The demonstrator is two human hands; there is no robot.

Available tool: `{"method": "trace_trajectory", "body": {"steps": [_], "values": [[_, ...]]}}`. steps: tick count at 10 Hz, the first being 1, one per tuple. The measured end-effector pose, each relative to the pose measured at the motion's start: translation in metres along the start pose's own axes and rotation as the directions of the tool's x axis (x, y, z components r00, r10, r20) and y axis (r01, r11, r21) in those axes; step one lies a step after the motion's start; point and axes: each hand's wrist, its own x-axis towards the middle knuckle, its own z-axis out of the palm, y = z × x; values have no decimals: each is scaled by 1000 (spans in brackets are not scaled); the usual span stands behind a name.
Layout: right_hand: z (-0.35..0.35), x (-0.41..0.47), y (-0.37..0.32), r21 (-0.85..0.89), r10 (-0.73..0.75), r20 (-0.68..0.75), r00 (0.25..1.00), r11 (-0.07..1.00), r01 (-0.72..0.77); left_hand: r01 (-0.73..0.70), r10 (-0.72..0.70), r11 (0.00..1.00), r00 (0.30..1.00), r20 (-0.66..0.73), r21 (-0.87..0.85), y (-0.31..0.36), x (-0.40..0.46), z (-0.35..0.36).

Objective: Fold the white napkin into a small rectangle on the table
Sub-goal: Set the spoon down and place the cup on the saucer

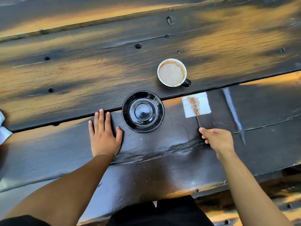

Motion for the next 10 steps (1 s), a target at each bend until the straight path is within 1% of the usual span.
{"method": "trace_trajectory", "body": {"steps": [2, 3, 4, 5, 6, 7, 8, 9, 10], "values": [[-2, -4, -5, -31, 3, -56, 998, 1000, -5, -4, 4, 1000, 1000, -2, -1, 0, 0, 0], [-1, -7, -11, -22, -37, -77, 996, 999, 35, -4, 4, 1000, 1000, 5, 0, 0, 0, 0], [10, -3, -38, 51, -171, -41, 984, 984, 173, -2, 2, 1000, 1000, 9, 0, 0, 0, -1], [19, 4, -68, 176, -268, 9, 963, 949, 262, -4, 4, 1000, 1000, 15, 5, 0, -1, -1], [27, 18, -117, 253, -350, 174, 920, 919, 302, -4, 3, 1000, 1000, 18, 14, 1, 0, -1], [31, 29, -138, 139, -356, 294, 887, 934, 329, -7, 6, 1000, 1000, 25, 21, 0, 1, -1], [37, 47, -154, 54, -338, 383, 860, 937, 344, -7, 7, 1000, 999, 32, 27, -1, 1, 0], [39, 56, -159, 40, -321, 412, 853, 941, 335, -8, 7, 999, 1000, 30, 33, -1, 1, -1], [38, 64, -160, 14, -310, 491, 814, 937, 349, -10, 8, 999, 999, 41, 43, -1, 1, -2]]}}
